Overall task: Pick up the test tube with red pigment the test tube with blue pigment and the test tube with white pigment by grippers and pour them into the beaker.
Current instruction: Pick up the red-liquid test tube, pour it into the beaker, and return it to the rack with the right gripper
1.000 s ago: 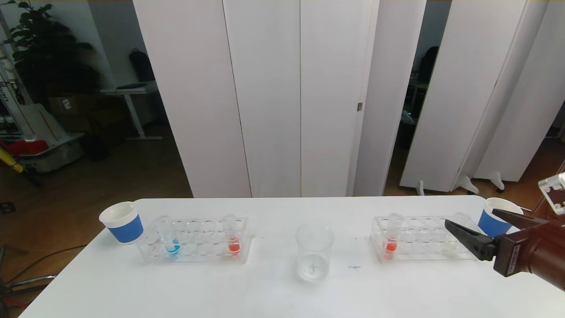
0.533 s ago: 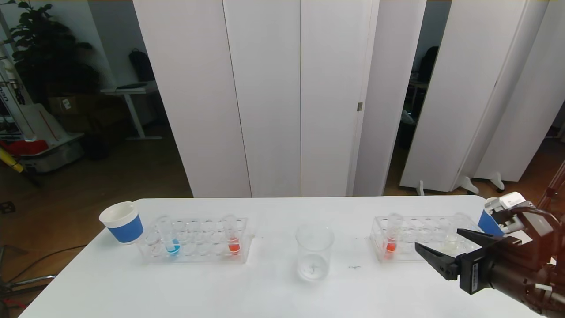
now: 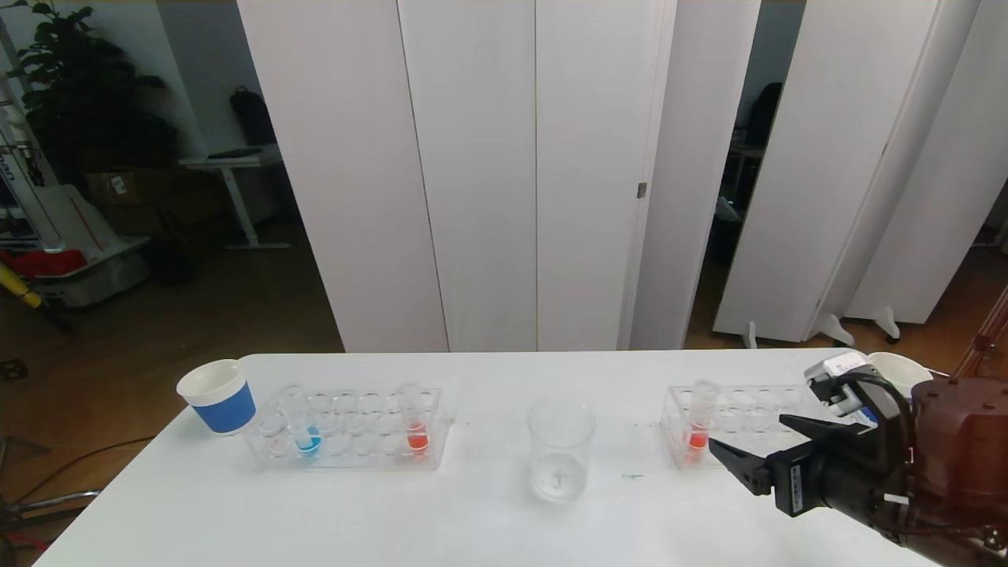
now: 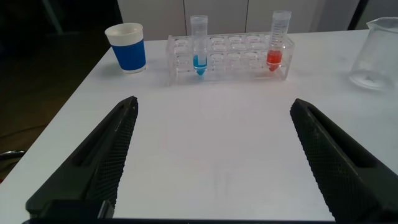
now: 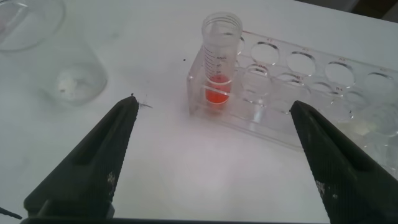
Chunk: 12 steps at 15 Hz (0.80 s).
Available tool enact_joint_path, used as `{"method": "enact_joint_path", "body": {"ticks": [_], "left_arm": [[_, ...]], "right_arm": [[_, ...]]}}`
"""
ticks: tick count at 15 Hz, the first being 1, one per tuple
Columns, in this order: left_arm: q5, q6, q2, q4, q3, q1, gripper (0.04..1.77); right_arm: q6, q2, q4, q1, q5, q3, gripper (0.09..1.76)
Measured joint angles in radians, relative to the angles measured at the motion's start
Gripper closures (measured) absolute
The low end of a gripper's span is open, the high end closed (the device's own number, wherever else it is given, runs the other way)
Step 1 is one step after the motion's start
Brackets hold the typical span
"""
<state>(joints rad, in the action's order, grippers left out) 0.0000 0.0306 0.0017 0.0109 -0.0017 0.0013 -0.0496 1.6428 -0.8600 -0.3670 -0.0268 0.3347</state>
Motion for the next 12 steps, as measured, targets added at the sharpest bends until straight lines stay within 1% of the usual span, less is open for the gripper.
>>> {"method": "enact_joint_path", "body": {"ticks": [2,5,8,12], "left_arm": [[0.000,0.000,0.000,0.000,0.000,0.000,0.06],[0.000,0.000,0.000,0.000,0.000,0.000,0.06],[0.000,0.000,0.000,0.000,0.000,0.000,0.06],[0.000,0.000,0.000,0.000,0.000,0.000,0.06]], "right_arm": [[-0.002,0.034,0.000,0.000,-0.007,0.029,0.10],[-0.022,0.086,-0.029,-0.005,-0.071,0.068,0.10],[-0.026,0.143,-0.112,-0.020,-0.076,0.079,0.10],[-0.026,0.202,-0.155,-0.034,-0.079,0.087,0.10]]}}
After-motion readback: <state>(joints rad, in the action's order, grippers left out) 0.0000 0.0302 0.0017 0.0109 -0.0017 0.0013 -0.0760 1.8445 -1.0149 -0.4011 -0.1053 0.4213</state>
